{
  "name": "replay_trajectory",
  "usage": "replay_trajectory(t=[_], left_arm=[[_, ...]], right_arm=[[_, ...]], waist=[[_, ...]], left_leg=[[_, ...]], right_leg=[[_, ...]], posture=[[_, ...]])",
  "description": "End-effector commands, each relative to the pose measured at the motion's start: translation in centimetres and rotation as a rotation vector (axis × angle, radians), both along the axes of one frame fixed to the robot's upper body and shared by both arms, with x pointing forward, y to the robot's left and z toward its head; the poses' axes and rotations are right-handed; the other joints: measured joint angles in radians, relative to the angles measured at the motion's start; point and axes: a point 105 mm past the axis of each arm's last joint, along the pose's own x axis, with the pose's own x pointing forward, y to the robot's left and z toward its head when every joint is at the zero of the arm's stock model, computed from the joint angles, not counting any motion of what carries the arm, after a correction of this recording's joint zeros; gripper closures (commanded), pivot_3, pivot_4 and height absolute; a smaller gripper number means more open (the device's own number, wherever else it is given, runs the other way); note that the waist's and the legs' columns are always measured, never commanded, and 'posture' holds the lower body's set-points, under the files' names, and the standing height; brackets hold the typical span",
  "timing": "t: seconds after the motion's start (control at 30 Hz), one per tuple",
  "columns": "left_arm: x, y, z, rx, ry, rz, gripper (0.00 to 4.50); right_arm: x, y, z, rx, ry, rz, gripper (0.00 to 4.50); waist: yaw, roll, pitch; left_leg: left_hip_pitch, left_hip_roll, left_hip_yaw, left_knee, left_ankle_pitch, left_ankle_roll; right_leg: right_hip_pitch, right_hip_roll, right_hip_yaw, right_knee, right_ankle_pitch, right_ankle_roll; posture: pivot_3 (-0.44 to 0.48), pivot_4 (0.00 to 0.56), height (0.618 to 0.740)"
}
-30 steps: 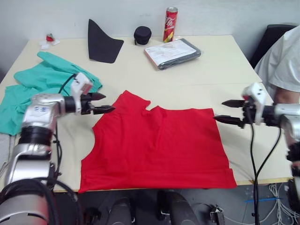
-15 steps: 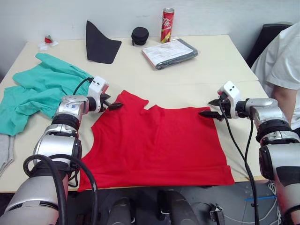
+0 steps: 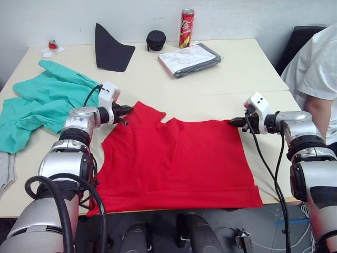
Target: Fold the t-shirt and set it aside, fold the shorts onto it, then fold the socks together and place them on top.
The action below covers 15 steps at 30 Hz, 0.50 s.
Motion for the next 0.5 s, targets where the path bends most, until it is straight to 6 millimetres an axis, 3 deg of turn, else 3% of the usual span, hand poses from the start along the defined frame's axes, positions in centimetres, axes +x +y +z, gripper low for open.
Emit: replay_trajectory(t=[0.03,0.3,0.47,0.5], left_arm=[[-0.4,0.8,0.8,-0.046,-0.041,-0.024,4.49],[-1.0,2.1,1.5,-0.113,-0.064,-0.027,4.49],[-1.1,3.3,1.0,-0.1,-0.044,0.018,4.49],[-1.1,3.5,0.7,-0.069,-0.037,0.032,4.31]], right_arm=[[0.0,-0.4,1.8,0.062,-0.077,0.009,4.5],[-0.8,-1.8,2.9,0.155,-0.117,0.008,4.5],[-1.4,-2.2,2.3,0.163,-0.103,0.019,4.5],[-1.5,-2.2,2.1,0.161,-0.098,0.021,4.5]], waist=[[-0.003,0.0,0.0],[-0.011,0.0,0.0],[-0.014,0.0,0.0],[-0.014,0.0,0.0]], left_leg=[[0.0,0.0,0.0,0.0,0.0,0.0],[0.0,0.0,0.0,0.0,0.0,0.0],[0.0,0.0,0.0,0.0,0.0,0.0],[0.0,0.0,0.0,0.0,0.0,0.0]], right_leg=[[0.0,0.0,0.0,0.0,0.0,0.0],[0.0,0.0,0.0,0.0,0.0,0.0],[0.0,0.0,0.0,0.0,0.0,0.0],[0.0,0.0,0.0,0.0,0.0,0.0]], posture=[[0.0,0.15,0.74],[0.0,0.15,0.74],[0.0,0.15,0.74],[0.0,0.15,0.74]])
